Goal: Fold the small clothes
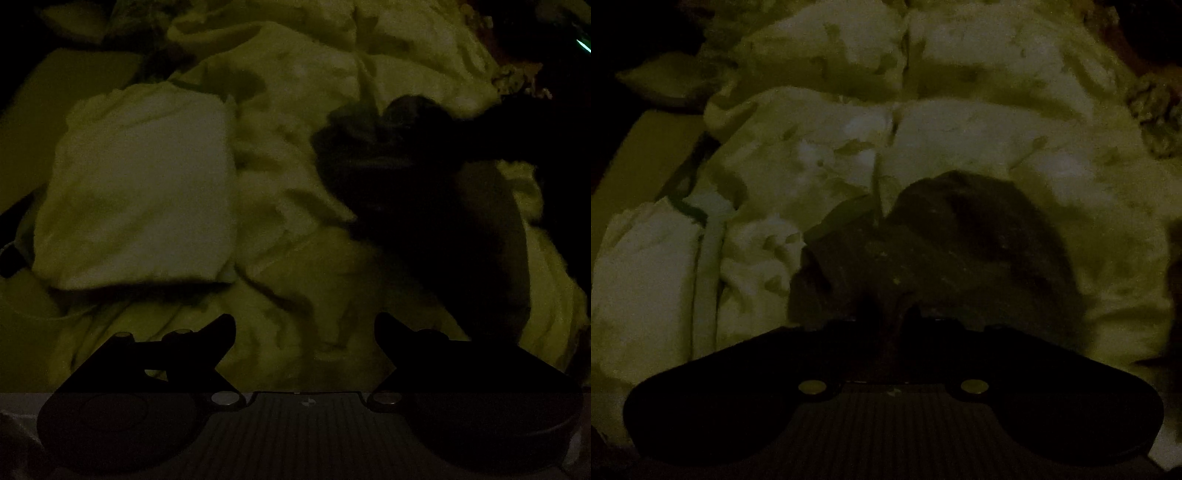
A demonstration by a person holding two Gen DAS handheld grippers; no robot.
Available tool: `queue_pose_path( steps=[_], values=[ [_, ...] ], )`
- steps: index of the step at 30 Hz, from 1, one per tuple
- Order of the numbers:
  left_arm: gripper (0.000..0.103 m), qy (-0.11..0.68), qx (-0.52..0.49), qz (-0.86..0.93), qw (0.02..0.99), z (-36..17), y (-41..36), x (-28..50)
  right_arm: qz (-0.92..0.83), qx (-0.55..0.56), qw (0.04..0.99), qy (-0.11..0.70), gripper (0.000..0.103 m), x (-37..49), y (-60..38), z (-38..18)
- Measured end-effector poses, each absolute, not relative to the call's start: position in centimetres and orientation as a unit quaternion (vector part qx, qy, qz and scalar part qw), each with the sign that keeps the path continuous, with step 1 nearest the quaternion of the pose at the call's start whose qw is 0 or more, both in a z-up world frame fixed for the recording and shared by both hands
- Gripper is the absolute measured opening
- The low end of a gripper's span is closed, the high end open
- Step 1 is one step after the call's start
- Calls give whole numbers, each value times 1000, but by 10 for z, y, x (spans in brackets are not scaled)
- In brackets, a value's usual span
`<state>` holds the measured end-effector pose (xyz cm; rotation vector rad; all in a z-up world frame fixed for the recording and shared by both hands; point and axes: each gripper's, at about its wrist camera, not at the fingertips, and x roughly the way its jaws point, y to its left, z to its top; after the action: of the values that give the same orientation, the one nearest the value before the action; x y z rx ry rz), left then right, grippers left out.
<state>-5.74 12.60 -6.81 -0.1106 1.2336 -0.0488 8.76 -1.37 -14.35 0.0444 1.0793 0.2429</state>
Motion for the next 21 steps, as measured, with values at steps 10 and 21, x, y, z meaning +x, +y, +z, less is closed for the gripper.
queue_pose_path(
  steps=[10, 21],
  values=[
    [103, 540, -26, -112, 834, -42, 84, -25, 112, 52, 858, 498, 8, 2, -98, -83],
    [103, 504, -25, -197, 841, -25, -2, 50, 71, 67, 836, 540, 8, -70, -163, -88]
  ],
)
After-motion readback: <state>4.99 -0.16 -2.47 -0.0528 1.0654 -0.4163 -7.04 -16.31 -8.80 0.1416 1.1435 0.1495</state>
